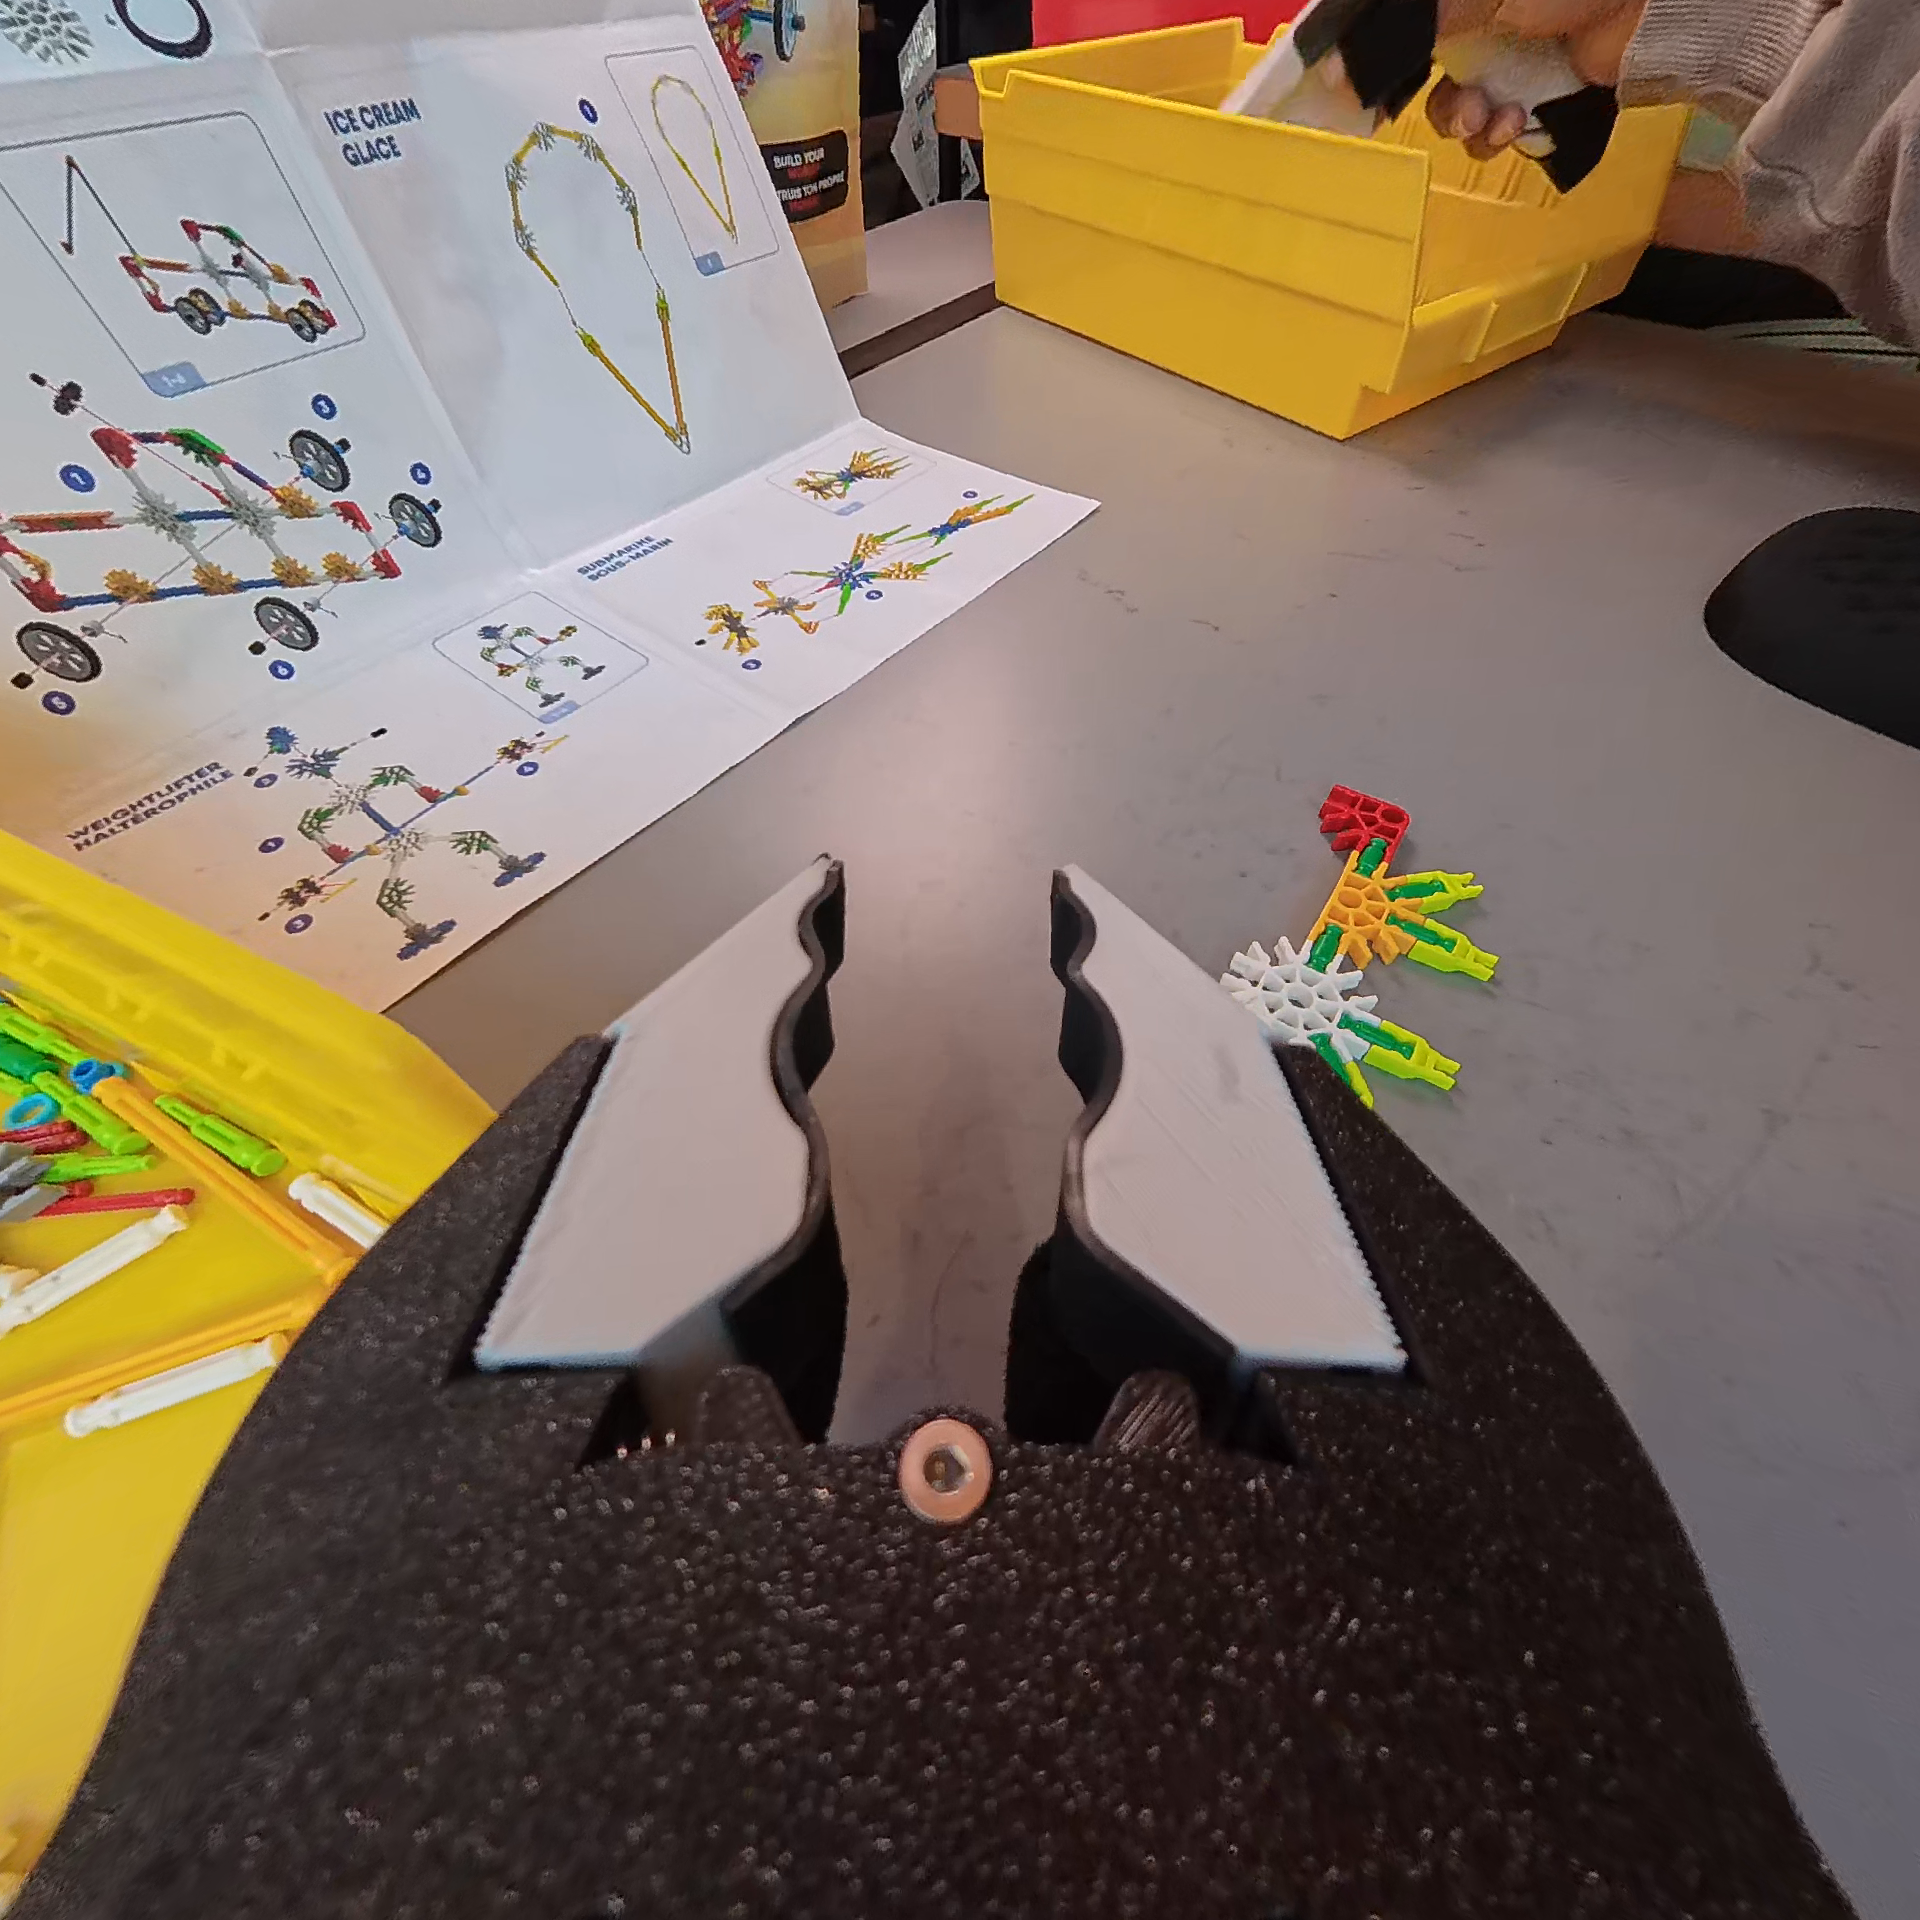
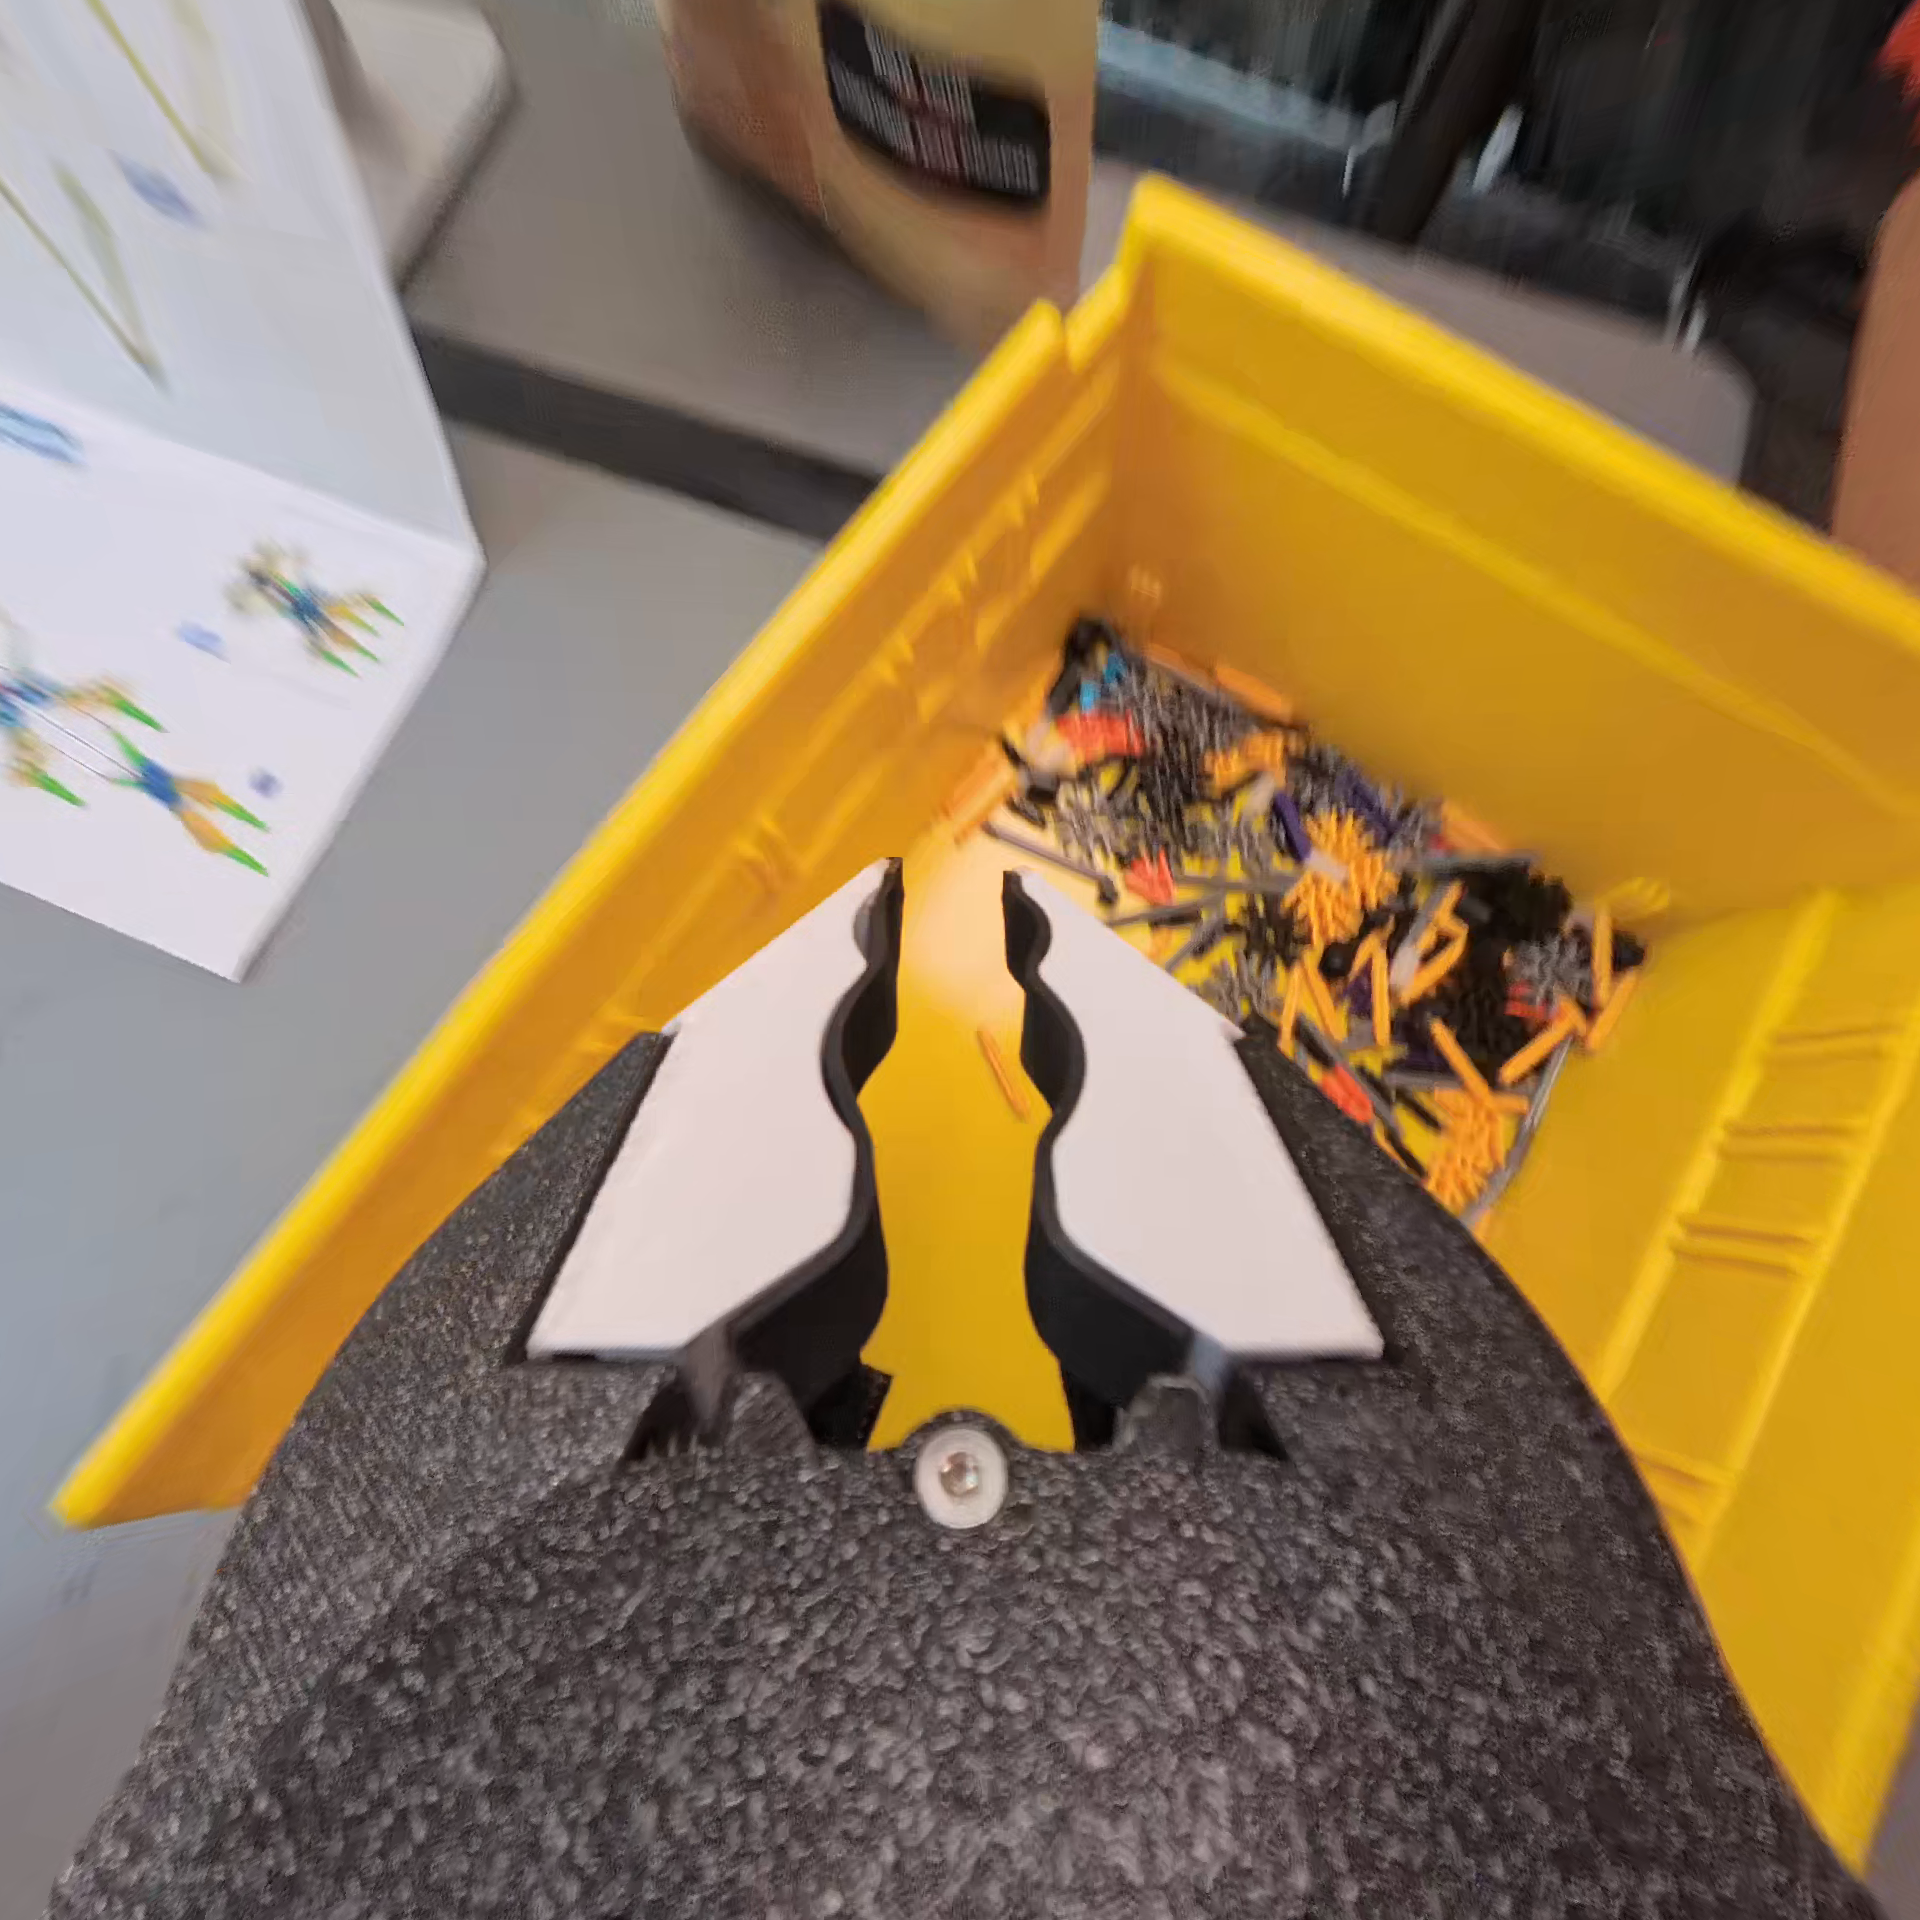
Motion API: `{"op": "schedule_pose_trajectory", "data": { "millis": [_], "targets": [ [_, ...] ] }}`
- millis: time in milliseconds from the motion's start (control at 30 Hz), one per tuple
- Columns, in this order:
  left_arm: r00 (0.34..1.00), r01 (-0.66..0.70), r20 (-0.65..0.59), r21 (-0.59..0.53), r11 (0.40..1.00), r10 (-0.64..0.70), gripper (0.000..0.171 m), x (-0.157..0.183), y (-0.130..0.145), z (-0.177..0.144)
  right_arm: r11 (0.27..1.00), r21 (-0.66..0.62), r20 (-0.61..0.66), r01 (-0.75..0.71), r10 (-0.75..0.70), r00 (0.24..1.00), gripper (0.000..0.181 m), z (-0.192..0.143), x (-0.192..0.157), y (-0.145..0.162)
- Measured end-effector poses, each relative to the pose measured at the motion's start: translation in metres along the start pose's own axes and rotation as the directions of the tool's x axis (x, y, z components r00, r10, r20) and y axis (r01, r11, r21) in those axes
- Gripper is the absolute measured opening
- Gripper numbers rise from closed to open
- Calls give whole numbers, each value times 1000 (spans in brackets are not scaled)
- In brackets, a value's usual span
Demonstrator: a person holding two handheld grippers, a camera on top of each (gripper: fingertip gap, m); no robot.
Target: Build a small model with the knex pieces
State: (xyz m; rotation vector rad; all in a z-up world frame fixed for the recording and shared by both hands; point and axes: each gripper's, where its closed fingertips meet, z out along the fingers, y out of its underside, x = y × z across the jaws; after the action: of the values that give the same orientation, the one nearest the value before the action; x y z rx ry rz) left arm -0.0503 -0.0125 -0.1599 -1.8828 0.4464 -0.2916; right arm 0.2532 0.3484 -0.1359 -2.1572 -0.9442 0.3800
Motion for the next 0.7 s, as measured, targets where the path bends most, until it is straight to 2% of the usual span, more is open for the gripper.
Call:
{"op": "schedule_pose_trajectory", "data": {
  "millis": [100,200,267,333,400,567,700],
  "targets": [
    [1000,4,-10,0,1000,-4,40,1,0,1,926,370,21,71,-84,996,23,-50,-50,-72],
    [1000,5,-14,-2,1000,-5,40,2,0,2,828,545,26,134,-176,984,26,-77,-113,-117],
    [1000,2,-11,0,1000,-2,40,2,-1,1,762,625,1,168,-216,976,26,-77,-148,-143],
    [1000,-4,1,6,1000,4,40,1,-2,-1,717,670,-24,191,-237,971,25,-61,-175,-164],
    [1000,-13,22,15,1000,12,40,-2,-3,-2,698,697,3,162,-229,973,19,-33,-195,-181],
    [999,-26,40,20,999,26,38,-6,-2,-4,698,714,84,53,-161,983,0,41,-212,-204],
    [999,-41,2,4,999,41,38,-1,1,0,707,704,111,63,-197,974,0,74,-231,-213]
  ]
}}
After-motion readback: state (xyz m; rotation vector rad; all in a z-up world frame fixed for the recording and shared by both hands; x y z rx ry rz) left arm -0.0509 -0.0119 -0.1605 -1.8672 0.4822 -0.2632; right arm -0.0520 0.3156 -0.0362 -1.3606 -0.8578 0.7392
